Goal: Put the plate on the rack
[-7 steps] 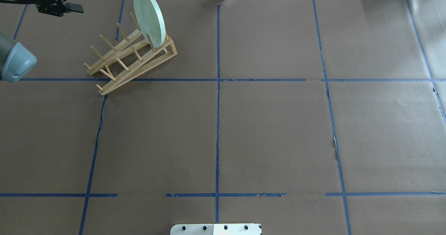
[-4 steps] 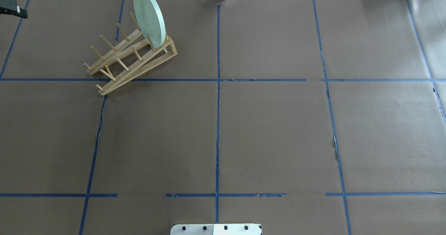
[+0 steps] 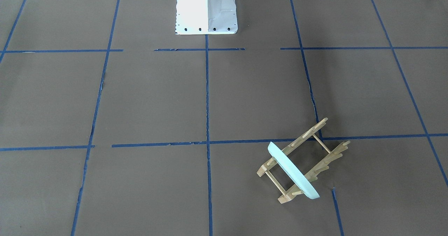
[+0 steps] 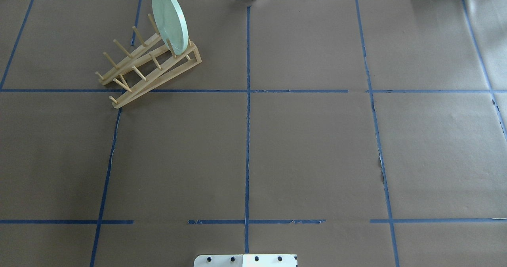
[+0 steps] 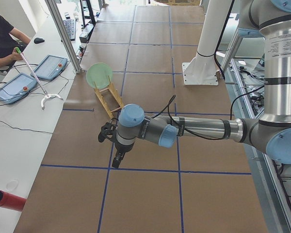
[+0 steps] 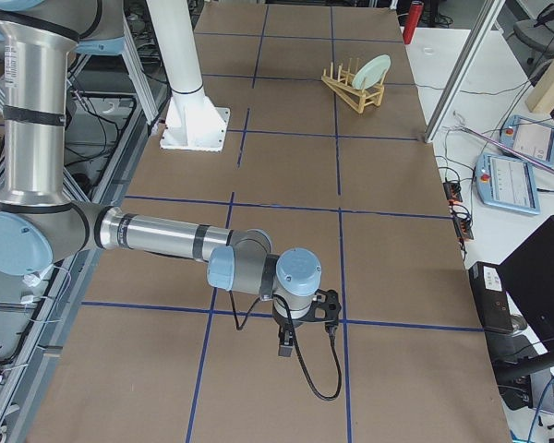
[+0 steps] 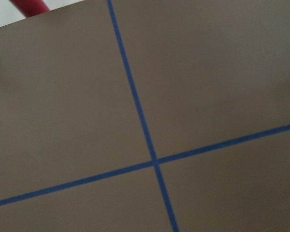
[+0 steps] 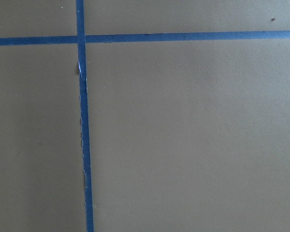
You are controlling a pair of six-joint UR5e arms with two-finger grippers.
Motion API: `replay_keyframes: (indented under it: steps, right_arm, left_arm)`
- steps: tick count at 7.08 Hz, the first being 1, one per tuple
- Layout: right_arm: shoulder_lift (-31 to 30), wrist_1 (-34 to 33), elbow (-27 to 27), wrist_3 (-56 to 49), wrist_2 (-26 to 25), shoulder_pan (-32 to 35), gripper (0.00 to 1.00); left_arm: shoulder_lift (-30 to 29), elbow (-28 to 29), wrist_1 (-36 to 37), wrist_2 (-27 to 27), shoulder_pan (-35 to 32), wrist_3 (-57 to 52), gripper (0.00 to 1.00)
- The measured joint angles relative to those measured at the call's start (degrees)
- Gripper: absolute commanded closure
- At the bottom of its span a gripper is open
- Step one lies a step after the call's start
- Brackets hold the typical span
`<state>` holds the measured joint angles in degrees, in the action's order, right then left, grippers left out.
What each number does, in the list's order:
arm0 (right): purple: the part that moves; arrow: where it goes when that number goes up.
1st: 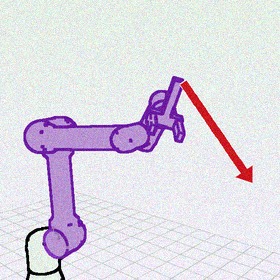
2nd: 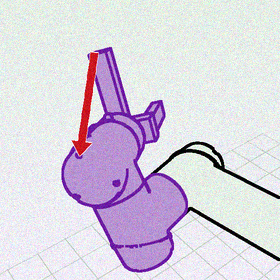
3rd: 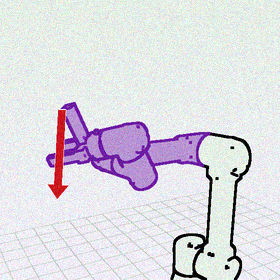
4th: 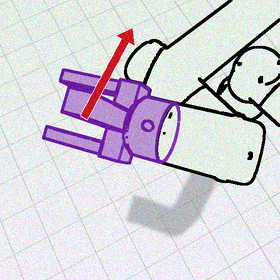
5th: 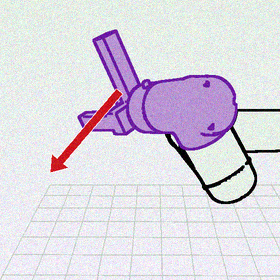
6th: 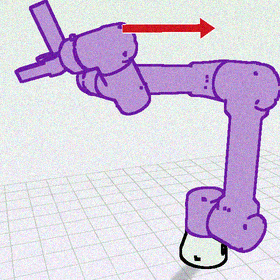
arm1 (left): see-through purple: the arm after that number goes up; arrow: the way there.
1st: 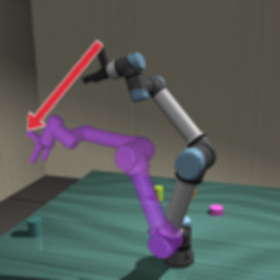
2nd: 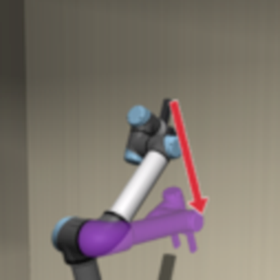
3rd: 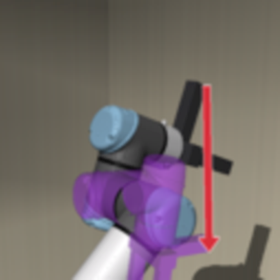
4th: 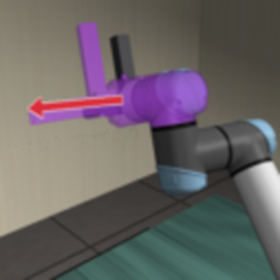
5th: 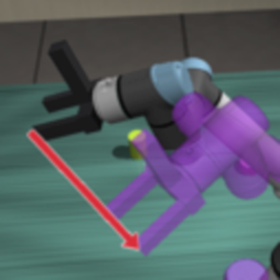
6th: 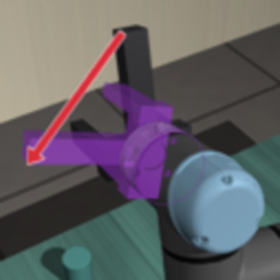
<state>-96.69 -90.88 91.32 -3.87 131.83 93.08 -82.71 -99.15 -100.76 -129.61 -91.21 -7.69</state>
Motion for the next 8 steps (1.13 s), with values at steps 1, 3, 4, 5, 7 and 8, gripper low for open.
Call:
replay_keyframes:
  steps: [1, 3, 4, 5, 7, 8]
  right_arm:
    - [0.0, 0.0, 0.0, 0.0, 0.0, 0.0, 0.00]
    - [0.0, 0.0, 0.0, 0.0, 0.0, 0.0, 0.00]
    - [0.0, 0.0, 0.0, 0.0, 0.0, 0.0, 0.00]
    - [0.0, 0.0, 0.0, 0.0, 0.0, 0.0, 0.00]
    - [0.0, 0.0, 0.0, 0.0, 0.0, 0.0, 0.00]
    - [0.0, 0.0, 0.0, 0.0, 0.0, 0.0, 0.00]
  left_arm:
    - [0.5, -1.2, 7.3, -0.4, -0.9, -3.3, 0.00]
    - [-0.9, -2.0, 18.1, -2.9, -1.4, -4.8, 0.00]
    - [-1.7, -2.2, 20.4, -4.1, -1.5, -4.7, 0.00]
    - [-2.9, -1.8, 21.2, -4.6, -1.4, -4.6, 0.00]
    - [-4.9, -0.4, 21.8, -4.8, -1.4, -4.5, 0.00]
    - [-5.2, -0.2, 21.9, -4.7, -1.4, -4.6, 0.00]
